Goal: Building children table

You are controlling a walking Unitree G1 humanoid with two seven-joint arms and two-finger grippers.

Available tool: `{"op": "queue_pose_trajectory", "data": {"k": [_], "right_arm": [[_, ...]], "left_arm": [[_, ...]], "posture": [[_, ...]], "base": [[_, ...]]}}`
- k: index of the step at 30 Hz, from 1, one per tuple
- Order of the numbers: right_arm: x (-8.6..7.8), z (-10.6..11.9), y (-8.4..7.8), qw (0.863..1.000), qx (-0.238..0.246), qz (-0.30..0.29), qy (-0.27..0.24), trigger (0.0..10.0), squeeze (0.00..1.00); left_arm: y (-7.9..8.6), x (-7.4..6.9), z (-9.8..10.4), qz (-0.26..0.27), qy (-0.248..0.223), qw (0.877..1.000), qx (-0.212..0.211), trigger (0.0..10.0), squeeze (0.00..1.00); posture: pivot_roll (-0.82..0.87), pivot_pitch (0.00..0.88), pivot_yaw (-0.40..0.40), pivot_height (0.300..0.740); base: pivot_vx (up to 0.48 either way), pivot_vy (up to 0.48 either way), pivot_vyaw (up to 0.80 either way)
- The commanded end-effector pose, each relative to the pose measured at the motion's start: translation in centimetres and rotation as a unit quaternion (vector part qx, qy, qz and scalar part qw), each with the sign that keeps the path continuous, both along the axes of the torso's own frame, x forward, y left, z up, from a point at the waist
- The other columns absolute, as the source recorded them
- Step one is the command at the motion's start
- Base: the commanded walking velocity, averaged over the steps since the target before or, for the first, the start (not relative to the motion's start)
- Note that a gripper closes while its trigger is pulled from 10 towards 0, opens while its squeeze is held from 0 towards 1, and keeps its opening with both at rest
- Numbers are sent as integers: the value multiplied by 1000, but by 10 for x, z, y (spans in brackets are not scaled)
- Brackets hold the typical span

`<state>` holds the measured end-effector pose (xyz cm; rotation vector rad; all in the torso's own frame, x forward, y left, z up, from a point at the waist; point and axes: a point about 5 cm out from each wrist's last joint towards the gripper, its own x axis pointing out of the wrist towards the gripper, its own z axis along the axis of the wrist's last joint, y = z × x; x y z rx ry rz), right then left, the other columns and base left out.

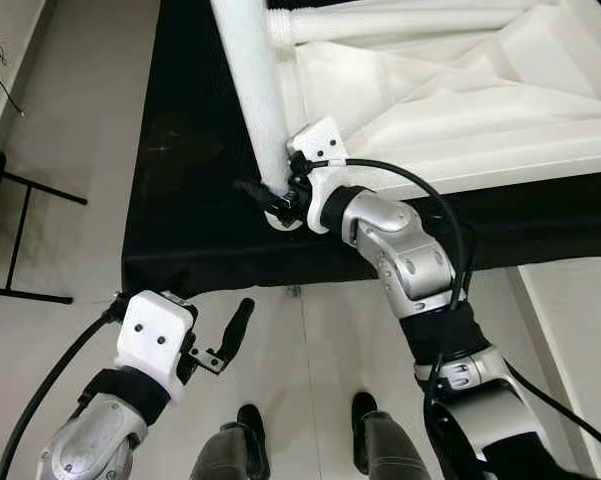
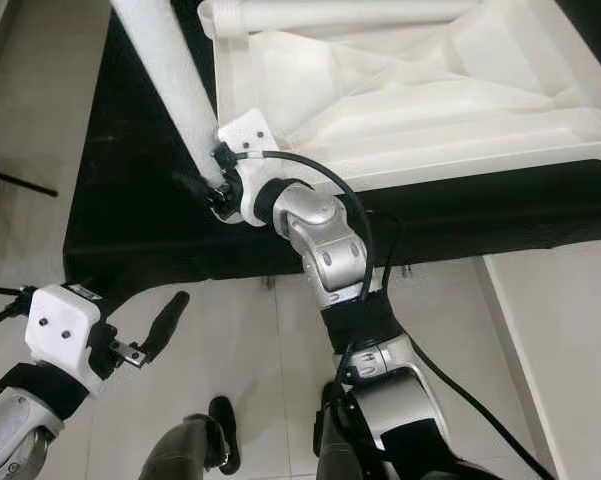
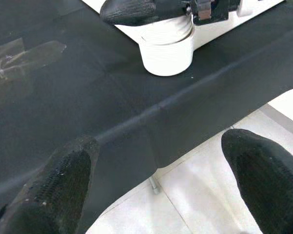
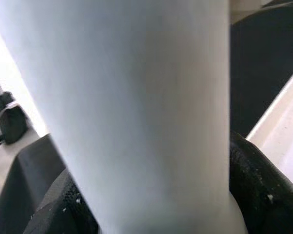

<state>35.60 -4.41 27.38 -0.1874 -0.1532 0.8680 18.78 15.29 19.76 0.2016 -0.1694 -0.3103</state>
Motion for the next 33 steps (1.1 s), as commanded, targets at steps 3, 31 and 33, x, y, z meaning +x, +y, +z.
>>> {"op": "queue_pose_trajectory", "data": {"k": [3,31,33], "right_arm": [[1,3,2,1000,1,17,-1,10000,0],[20,41,-20,996,86,13,-29,0,0],[29,45,-42,996,35,-45,-65,0,0]], "left_arm": [[1,-2,-5,7,10,1000,1,10000,0],[22,18,14,31,0,998,-49,10000,0],[24,36,67,-25,-84,992,-93,10000,0]], "posture": [[66,396,59,740],[65,331,49,740],[57,297,42,740]], "base": [[0,0,0],[0,0,0],[0,0,0]]}}
